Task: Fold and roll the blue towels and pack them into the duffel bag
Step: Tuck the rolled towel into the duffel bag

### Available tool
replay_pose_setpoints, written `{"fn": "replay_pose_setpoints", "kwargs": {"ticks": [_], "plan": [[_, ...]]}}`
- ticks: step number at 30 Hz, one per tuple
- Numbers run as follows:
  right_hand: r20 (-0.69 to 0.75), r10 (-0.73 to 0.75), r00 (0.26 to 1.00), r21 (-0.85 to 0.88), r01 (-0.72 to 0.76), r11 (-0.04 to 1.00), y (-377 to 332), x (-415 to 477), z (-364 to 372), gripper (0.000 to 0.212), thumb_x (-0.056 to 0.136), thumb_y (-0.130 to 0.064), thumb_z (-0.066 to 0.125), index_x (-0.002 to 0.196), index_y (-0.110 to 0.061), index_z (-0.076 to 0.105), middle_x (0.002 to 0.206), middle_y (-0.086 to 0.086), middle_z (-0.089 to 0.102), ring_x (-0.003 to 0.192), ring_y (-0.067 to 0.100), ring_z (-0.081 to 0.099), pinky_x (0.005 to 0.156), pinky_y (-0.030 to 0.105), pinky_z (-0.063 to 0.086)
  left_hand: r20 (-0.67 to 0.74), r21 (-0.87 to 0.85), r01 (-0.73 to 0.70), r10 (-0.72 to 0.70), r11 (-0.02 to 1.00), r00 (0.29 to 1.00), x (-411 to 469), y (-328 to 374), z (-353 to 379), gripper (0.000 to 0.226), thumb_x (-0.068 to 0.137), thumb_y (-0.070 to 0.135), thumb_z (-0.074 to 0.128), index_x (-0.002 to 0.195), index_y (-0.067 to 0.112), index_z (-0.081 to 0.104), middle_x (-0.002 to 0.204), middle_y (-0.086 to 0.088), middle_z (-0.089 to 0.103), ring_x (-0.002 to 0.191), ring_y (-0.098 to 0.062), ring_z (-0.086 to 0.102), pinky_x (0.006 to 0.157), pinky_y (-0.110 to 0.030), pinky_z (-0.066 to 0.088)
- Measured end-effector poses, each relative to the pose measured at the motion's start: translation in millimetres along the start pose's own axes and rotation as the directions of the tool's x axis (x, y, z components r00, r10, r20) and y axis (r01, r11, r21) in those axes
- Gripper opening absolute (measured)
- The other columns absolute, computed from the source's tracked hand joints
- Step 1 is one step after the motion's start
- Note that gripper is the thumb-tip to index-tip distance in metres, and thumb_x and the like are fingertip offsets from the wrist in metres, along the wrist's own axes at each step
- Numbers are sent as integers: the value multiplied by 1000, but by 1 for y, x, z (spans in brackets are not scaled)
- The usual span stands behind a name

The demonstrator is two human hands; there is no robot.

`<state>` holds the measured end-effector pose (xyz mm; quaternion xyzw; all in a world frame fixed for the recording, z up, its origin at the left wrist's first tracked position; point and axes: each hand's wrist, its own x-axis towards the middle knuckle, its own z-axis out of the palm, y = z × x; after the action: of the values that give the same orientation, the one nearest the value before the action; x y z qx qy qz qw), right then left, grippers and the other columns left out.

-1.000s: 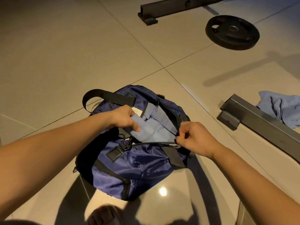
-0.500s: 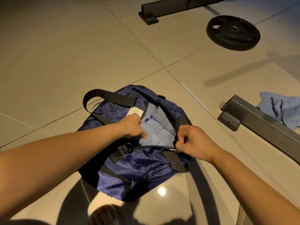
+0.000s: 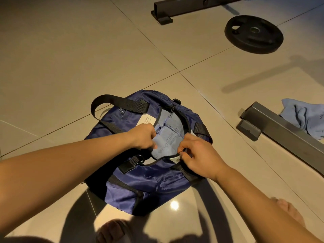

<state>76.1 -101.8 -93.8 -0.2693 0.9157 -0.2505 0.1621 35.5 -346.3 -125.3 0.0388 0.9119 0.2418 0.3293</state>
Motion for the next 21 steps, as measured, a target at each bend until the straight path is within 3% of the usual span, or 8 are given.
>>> {"fn": "replay_pose_setpoints", "kwargs": {"ticks": [2, 5, 9, 10, 13, 15, 18, 21], "plan": [[-32, -12, 999, -45, 10, 999, -5, 6, 8, 10, 94, -19, 56, 93, -22, 65, 97, -7, 49, 89, 17, 54, 75, 41, 49, -92, 164, -2, 17, 986, 996, -2, 4, 3, 44, 77, 30, 88, 63, 3, 55, 60, -11, 49, 57, -26, 44, 54, -30, 32], [-85, 2, 996, -132, -13, 991, -13, 15, 23, 15, 96, -18, 56, 109, -18, 62, 112, -1, 50, 95, 26, 56, 71, 45, 52, -204, 270, -14, 71, 963, 976, -3, 3, 1, 43, 71, 35, 90, 72, 2, 63, 69, -15, 64, 66, -30, 59, 56, -33, 38], [-142, 64, 988, -283, -102, 954, -22, 21, 40, 43, 88, -11, 66, 128, -15, 51, 133, 7, 44, 77, 31, 58, 54, 44, 53, -216, 82, -36, 53, 996, 975, -5, -6, -5, 27, 81, 38, 84, 88, 19, 66, 70, 5, 62, 59, -14, 57, 56, -29, 45], [-165, 82, 983, -292, -128, 948, -24, 20, 44, 39, 88, -11, 66, 124, -16, 52, 131, 7, 45, 69, 31, 56, 51, 42, 51, -199, 96, -43, 62, 994, 978, -5, -8, -4, 22, 85, 38, 80, 84, 21, 67, 67, 6, 61, 59, -15, 56, 56, -29, 44], [-250, 94, 964, -291, -168, 942, -25, 12, 52, 6, 93, -18, 62, 97, -15, 58, 103, 4, 50, 63, 25, 51, 47, 35, 44, -233, 258, -8, 70, 966, 970, -1, -8, 7, 38, 87, 38, 75, 64, 16, 56, 64, -4, 55, 62, -25, 50, 56, -30, 38], [-294, 135, 946, -262, -216, 941, -20, 5, 56, 15, 96, -20, 55, 83, -15, 58, 89, 2, 54, 70, 22, 54, 54, 36, 45, -286, 342, 40, 63, 939, 956, 3, -4, 13, 41, 86, 38, 75, 64, 12, 53, 71, -7, 59, 70, -29, 56, 59, -31, 41], [-167, 279, 946, -76, -294, 953, -18, 1, 56, 30, 105, -27, 35, 83, -19, 54, 93, 3, 63, 86, 22, 58, 70, 38, 47, -313, 315, 60, 44, 947, 949, 6, 0, 11, 35, 83, 40, 80, 79, 11, 60, 87, -7, 66, 84, -30, 62, 69, -36, 51], [5, 329, 944, 52, -329, 943, -12, 3, 53, 31, 106, -26, 30, 86, -19, 53, 107, 5, 63, 100, 24, 59, 76, 34, 41, -290, 119, -9, 44, 993, 956, 0, -8, 3, 32, 81, 36, 83, 91, 16, 60, 83, -2, 65, 80, -27, 62, 69, -38, 53]]}}
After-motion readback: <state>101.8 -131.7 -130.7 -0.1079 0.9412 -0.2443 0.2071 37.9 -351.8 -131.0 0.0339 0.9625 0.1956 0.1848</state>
